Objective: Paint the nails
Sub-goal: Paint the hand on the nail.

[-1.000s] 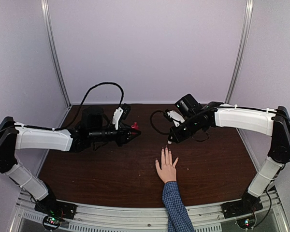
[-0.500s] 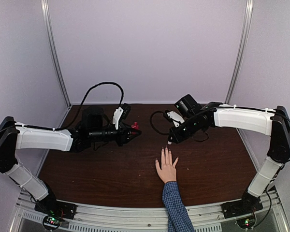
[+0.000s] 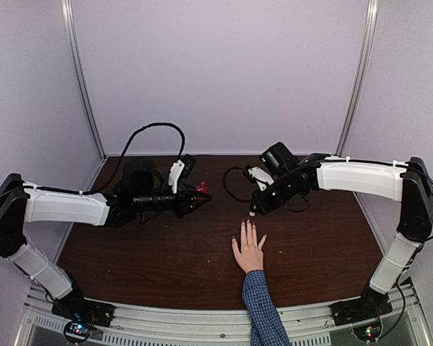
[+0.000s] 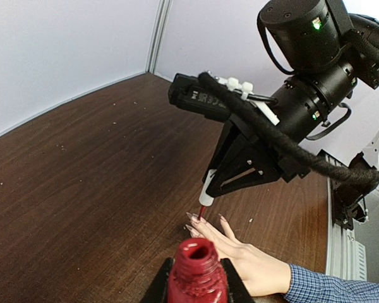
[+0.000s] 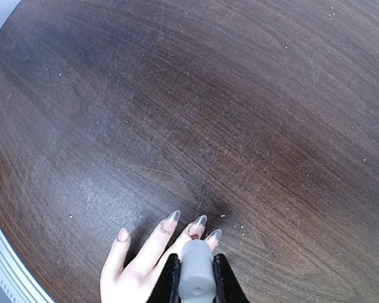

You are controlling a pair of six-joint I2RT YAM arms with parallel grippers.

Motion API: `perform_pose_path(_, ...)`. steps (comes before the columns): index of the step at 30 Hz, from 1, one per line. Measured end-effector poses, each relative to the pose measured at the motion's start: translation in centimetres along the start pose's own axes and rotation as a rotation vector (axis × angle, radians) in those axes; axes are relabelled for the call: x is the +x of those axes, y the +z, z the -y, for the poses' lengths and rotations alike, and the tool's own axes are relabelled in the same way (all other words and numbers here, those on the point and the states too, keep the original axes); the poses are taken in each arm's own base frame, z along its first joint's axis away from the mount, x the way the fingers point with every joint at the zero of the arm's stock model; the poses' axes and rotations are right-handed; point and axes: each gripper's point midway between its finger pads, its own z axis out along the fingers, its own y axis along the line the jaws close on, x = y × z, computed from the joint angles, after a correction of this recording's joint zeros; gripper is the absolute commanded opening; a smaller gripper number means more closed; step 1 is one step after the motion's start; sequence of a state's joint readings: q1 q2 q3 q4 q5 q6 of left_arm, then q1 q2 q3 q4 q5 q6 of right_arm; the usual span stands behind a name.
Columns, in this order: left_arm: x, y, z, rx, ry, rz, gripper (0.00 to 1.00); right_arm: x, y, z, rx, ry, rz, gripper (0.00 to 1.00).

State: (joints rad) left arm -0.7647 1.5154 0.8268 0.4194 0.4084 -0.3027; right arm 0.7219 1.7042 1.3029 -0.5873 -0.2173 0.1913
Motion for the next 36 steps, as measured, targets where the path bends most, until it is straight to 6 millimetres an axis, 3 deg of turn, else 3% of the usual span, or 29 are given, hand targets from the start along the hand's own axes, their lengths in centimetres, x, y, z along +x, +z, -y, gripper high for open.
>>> perform_pose_path(36, 0.28, 0.21, 0.01, 0.008, -0.007, -0.005, 0.0, -0.93, -0.36, -0.05, -0.026, 0.011, 0.035, 0.0)
